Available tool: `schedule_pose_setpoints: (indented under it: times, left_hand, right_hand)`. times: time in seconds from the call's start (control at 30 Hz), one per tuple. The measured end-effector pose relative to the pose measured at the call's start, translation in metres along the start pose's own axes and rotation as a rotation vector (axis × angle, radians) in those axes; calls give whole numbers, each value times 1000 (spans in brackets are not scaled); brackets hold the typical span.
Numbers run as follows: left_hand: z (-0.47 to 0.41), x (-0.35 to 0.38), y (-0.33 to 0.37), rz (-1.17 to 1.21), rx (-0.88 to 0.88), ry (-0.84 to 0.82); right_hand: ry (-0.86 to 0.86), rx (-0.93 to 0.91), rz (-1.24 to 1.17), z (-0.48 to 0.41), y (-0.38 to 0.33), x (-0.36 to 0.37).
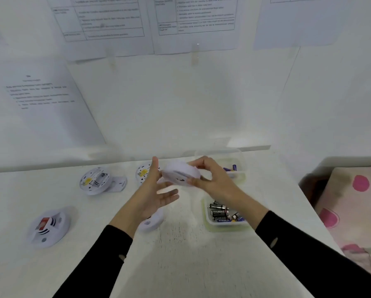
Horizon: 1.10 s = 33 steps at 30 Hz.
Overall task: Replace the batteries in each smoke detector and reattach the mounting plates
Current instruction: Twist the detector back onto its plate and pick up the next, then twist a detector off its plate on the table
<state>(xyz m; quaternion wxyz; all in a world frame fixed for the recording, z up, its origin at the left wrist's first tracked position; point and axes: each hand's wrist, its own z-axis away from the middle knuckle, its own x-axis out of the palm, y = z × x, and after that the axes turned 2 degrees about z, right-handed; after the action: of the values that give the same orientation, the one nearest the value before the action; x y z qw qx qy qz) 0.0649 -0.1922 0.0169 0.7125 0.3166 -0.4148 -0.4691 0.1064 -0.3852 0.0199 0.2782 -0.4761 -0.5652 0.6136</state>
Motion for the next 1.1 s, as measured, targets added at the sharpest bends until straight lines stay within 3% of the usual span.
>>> schedule_pose_setpoints:
  times: [0.07, 0.13, 0.23, 0.33, 0.6, 0.83, 1.1]
  left_hand:
    - [4, -12, 10, 63, -64, -31]
    - [8, -24, 15, 43, -63, -61]
    - [14, -52, 16, -10, 18, -45]
    - [19, -94, 21, 66, 84, 21]
    - [31, -219, 51, 51, 194, 235]
    - [10, -317, 72, 95, 163, 526]
    - [-23, -348, 74, 131, 64, 610]
  right_hand:
    - [0, -275, 175, 6, 6, 18]
    - [-47, -400, 260, 9, 8, 31]
    - [-126, -252, 192, 11, 8, 39]
    - [-28, -121, 121, 13, 15, 50]
    - [-18, -56, 102, -8, 12, 151]
    - [-48, -86, 186, -54, -5, 236]
    - [8, 94, 250, -100, 6, 288]
